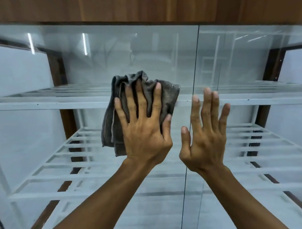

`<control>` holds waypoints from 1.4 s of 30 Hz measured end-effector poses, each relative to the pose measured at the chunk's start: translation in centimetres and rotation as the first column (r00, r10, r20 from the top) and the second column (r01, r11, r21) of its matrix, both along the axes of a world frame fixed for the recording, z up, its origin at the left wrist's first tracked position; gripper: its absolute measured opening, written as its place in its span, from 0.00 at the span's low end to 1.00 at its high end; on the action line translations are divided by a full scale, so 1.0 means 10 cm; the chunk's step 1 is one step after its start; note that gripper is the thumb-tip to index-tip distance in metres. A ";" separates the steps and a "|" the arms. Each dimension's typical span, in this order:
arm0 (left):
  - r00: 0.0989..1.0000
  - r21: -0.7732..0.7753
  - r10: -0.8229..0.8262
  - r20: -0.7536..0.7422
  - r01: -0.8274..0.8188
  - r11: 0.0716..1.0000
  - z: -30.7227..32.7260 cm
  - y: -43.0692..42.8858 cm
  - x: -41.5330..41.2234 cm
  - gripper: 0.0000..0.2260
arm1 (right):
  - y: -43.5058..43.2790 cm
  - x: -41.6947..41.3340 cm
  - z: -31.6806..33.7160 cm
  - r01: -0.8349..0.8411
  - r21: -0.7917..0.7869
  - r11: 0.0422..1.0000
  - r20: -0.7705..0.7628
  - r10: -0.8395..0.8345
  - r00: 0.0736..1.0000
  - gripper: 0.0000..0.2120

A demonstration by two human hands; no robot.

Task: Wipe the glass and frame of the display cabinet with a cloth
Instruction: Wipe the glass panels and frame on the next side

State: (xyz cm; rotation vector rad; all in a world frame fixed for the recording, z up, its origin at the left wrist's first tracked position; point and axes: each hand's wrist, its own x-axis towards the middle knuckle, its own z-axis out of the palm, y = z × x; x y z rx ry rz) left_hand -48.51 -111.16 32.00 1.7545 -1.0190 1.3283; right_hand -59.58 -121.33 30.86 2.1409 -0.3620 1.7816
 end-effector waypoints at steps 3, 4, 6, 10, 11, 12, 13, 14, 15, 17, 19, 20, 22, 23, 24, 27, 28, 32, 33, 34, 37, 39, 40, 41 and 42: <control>0.994 0.105 -0.041 0.101 0.030 0.994 -0.03 -0.11 -0.12 0.30 | -0.05 0.00 -0.06 0.014 0.009 1.000 0.003 -0.014 1.000 0.31; 0.989 0.137 -0.061 0.135 0.042 0.990 -0.05 -0.13 -0.13 0.29 | -0.06 0.00 -0.06 0.013 0.006 1.000 0.002 -0.013 1.000 0.30; 0.983 0.151 -0.076 0.168 0.050 0.987 -0.08 -0.14 -0.11 0.28 | -0.07 0.02 -0.07 0.019 0.003 1.000 0.003 -0.019 1.000 0.30; 0.981 0.151 -0.060 0.183 0.032 0.988 -0.06 -0.05 0.00 0.29 | 0.07 0.12 -0.05 0.010 0.016 1.000 0.005 -0.010 1.000 0.31; 0.983 0.139 -0.052 0.178 0.027 0.990 -0.06 0.00 0.06 0.30 | 0.13 0.18 -0.04 0.008 0.007 1.000 -0.005 -0.008 1.000 0.31; 0.985 0.123 -0.044 0.168 0.023 0.992 -0.06 0.06 0.12 0.30 | 0.19 0.23 -0.03 0.009 -0.004 1.000 -0.021 -0.009 1.000 0.31; 0.987 0.108 -0.035 0.160 0.018 0.994 -0.07 0.13 0.19 0.30 | 0.25 0.29 -0.02 0.011 -0.014 1.000 -0.037 -0.011 0.999 0.31; 0.987 0.096 -0.027 0.157 0.012 0.995 -0.08 0.21 0.27 0.30 | 0.30 0.34 -0.01 0.013 -0.020 1.000 -0.054 -0.014 0.998 0.31; 0.987 0.090 -0.021 0.160 0.007 0.996 -0.10 0.28 0.35 0.30 | 0.34 0.39 -0.01 0.014 -0.024 1.000 -0.073 -0.016 0.997 0.32; 0.986 0.093 -0.005 0.164 -0.011 0.996 -0.11 0.47 0.53 0.29 | 0.43 0.51 0.00 0.017 -0.013 1.000 -0.106 -0.019 0.994 0.32; 0.988 0.099 0.018 0.156 -0.034 0.994 -0.13 0.67 0.71 0.29 | 0.49 0.61 -0.01 0.037 0.018 0.999 -0.105 -0.035 0.994 0.32; 0.988 0.100 0.032 0.150 -0.047 0.994 -0.14 0.77 0.80 0.29 | 0.54 0.67 -0.01 0.041 0.030 0.999 -0.092 -0.038 0.995 0.32; 0.990 0.105 0.049 0.132 -0.063 0.992 -0.17 0.98 0.98 0.29 | 0.67 0.82 -0.04 0.029 0.020 0.999 -0.086 -0.028 0.996 0.31; 0.991 0.104 0.054 0.122 -0.067 0.992 -0.19 1.07 1.07 0.29 | 0.77 0.92 -0.07 0.013 -0.001 1.000 -0.102 -0.013 0.995 0.31; 0.992 0.097 0.061 0.112 -0.072 0.993 -0.20 1.17 1.16 0.29 | 0.87 1.02 -0.10 -0.005 -0.028 1.000 -0.125 0.001 0.992 0.31; 0.994 0.061 0.092 0.061 -0.096 0.994 -0.24 1.48 1.43 0.30 | 1.16 1.32 -0.18 -0.018 -0.037 0.999 -0.132 0.013 0.991 0.32; 0.993 0.054 0.106 0.045 -0.108 0.993 -0.25 1.59 1.53 0.31 | 1.24 1.40 -0.18 -0.016 -0.011 1.000 -0.111 0.015 0.994 0.33; 0.988 0.040 0.155 0.012 -0.156 0.987 -0.26 2.00 1.91 0.32 | 1.57 1.73 -0.16 -0.072 -0.043 0.996 -0.122 0.066 0.990 0.33; 0.988 0.034 0.157 0.012 -0.157 0.987 -0.26 2.08 2.00 0.32 | 1.68 1.83 -0.16 -0.081 -0.059 0.995 -0.138 0.072 0.988 0.34; 0.988 0.026 0.154 0.017 -0.154 0.988 -0.26 2.16 2.08 0.32 | 1.80 1.93 -0.15 -0.076 -0.062 0.995 -0.146 0.066 0.987 0.35; 0.991 0.008 0.133 0.032 -0.134 0.991 -0.30 2.35 2.29 0.33 | 2.06 2.17 -0.12 -0.048 -0.032 0.998 -0.149 0.042 0.988 0.37; 0.992 -0.027 0.122 0.026 -0.121 0.992 -0.36 2.43 2.40 0.33 | 2.11 2.24 -0.12 -0.042 -0.039 0.998 -0.145 0.036 0.989 0.37; 0.994 -0.051 0.113 0.009 -0.112 0.992 -0.38 2.45 2.44 0.33 | 2.10 2.25 -0.13 -0.041 -0.046 0.998 -0.145 0.034 0.989 0.37; 0.995 -0.075 0.101 -0.008 -0.101 0.992 -0.41 2.47 2.47 0.34 | 2.09 2.25 -0.14 -0.044 -0.053 0.998 -0.143 0.036 0.989 0.37; 0.996 -0.095 0.086 -0.018 -0.087 0.992 -0.42 2.47 2.49 0.34 | 2.06 2.25 -0.15 -0.047 -0.063 0.997 -0.142 0.038 0.989 0.37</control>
